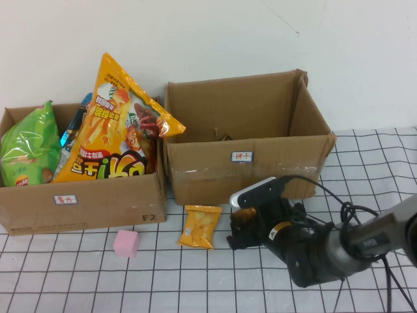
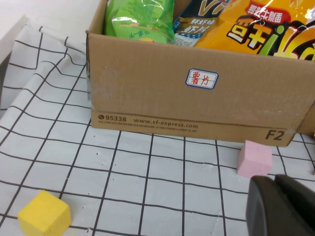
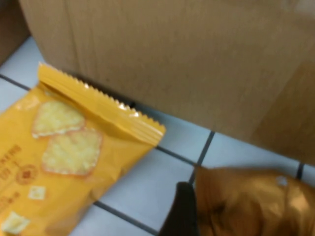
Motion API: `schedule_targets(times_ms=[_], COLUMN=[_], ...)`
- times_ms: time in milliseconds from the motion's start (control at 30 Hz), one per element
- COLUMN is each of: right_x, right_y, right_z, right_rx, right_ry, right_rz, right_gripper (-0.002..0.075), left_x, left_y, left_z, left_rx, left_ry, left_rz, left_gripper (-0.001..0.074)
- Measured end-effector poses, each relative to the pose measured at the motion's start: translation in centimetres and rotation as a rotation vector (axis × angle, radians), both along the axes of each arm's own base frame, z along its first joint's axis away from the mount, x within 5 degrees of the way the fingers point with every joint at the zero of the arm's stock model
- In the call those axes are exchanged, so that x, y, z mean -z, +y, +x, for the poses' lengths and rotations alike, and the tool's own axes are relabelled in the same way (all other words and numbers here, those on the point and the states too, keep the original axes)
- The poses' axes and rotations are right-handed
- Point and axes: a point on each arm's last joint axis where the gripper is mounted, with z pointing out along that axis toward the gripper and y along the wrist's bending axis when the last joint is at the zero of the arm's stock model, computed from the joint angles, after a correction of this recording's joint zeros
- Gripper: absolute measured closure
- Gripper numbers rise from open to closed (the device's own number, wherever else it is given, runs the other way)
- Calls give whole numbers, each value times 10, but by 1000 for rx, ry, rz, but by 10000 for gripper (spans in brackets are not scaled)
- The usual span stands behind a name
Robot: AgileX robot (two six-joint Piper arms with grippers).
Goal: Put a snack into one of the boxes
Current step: Pick up the biscuit, then place the biscuit in the biscuit box
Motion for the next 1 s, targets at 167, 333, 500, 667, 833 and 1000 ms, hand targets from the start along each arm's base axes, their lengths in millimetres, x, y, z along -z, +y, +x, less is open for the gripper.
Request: schedule_targets(times_ms=[167, 333, 500, 667, 833, 1000], right_x=[10, 10, 1, -35, -85, -147], right_y=[1, -1, -1, -2, -8, -13], right_z=[2, 4, -2, -28, -71, -84], right_rx=[4, 14, 5, -9, -47, -72], right_ry=[11, 10, 28, 34, -12, -189], right_rz=[-8, -8, -6, 44, 127, 232], right_gripper=[158, 379, 602, 603, 603, 603], left_x=[0, 0, 0, 0, 0, 0], left_y=[0, 0, 0, 0, 0, 0], left_z=[0, 0, 0, 0, 0, 0], left_rx=[0, 0, 0, 0, 0, 0], left_ry=[0, 0, 0, 0, 0, 0], left_rz=[0, 0, 0, 0, 0, 0], left_gripper=[736, 736, 736, 736, 736, 736])
